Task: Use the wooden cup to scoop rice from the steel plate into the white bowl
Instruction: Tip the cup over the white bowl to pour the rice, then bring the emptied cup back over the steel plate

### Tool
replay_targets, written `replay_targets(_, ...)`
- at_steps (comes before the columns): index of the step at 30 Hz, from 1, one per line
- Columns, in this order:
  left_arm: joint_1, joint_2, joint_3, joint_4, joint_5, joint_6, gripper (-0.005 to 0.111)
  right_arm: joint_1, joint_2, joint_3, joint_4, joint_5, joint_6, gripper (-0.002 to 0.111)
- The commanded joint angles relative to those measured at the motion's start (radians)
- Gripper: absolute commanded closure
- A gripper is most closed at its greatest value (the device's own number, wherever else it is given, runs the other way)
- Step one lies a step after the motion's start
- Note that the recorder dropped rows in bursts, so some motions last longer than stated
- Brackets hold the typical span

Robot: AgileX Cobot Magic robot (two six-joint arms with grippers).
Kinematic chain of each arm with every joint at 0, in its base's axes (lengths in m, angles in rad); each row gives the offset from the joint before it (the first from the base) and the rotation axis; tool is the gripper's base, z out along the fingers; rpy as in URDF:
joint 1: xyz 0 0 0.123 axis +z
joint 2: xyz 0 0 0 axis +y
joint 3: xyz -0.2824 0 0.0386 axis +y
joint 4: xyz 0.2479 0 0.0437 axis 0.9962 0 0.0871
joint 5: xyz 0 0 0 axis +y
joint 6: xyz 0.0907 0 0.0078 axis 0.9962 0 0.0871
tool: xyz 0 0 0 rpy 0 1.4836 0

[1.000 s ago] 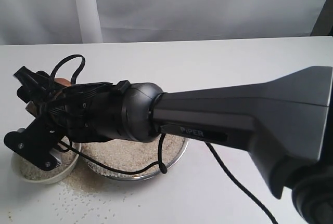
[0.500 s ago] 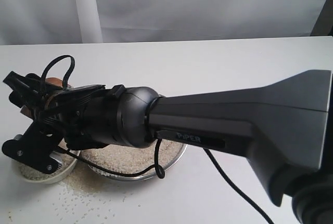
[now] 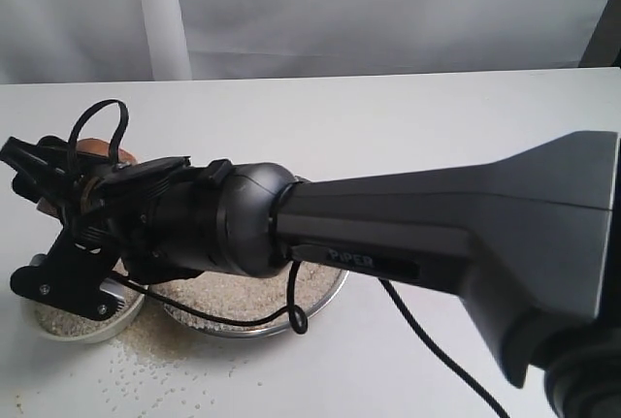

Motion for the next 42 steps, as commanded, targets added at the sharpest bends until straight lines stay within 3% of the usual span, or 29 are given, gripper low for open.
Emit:
replay_targets(1, -0.006, 0.0, -0.001, -0.006, -0.006, -0.002, 0.107, 0.013, -0.003, -0.008, -0.049, -0.001, 0.005, 0.108)
replay_targets(12, -0.006, 0.0, -0.001, -0.006, -0.006, -0.002, 0.107, 0.024, -0.003, -0.008, -0.112, 0.01, 0.004, 0.108)
replay_targets(18, -0.006, 0.0, -0.001, -0.006, -0.006, -0.002, 0.107, 0.024, -0.003, -0.008, -0.128, 0.108, 0.028, 0.108)
replay_targets(23, -0.006, 0.0, -0.001, -0.006, -0.006, -0.002, 0.107, -0.034, -0.104, -0.008, 0.066, 0.156, 0.473, 0.108)
replay_targets(25, -0.006, 0.0, -0.001, -0.006, -0.006, -0.002, 0.107, -0.066, -0.145, -0.008, 0.123, 0.237, 0.533, 0.108)
replay_targets(28, -0.006, 0.0, -0.001, -0.006, -0.006, -0.002, 0.107, -0.114, -0.172, -0.003, 0.238, 0.428, 0.47, 0.108)
replay_targets(32, -0.006, 0.0, -0.001, -0.006, -0.006, -0.002, 0.107, -0.152, -0.177, 0.028, 0.368, 0.522, 0.281, 0.108)
replay_targets(37, -0.006, 0.0, -0.001, -0.006, -0.006, -0.002, 0.107, -0.169, -0.177, 0.101, 0.39, 0.52, 0.112, 0.108)
replay_targets(42, -0.006, 0.0, -0.001, -0.006, -0.006, -0.002, 0.107, -0.187, -0.166, 0.148, 0.34, 0.481, 0.105, 0.108)
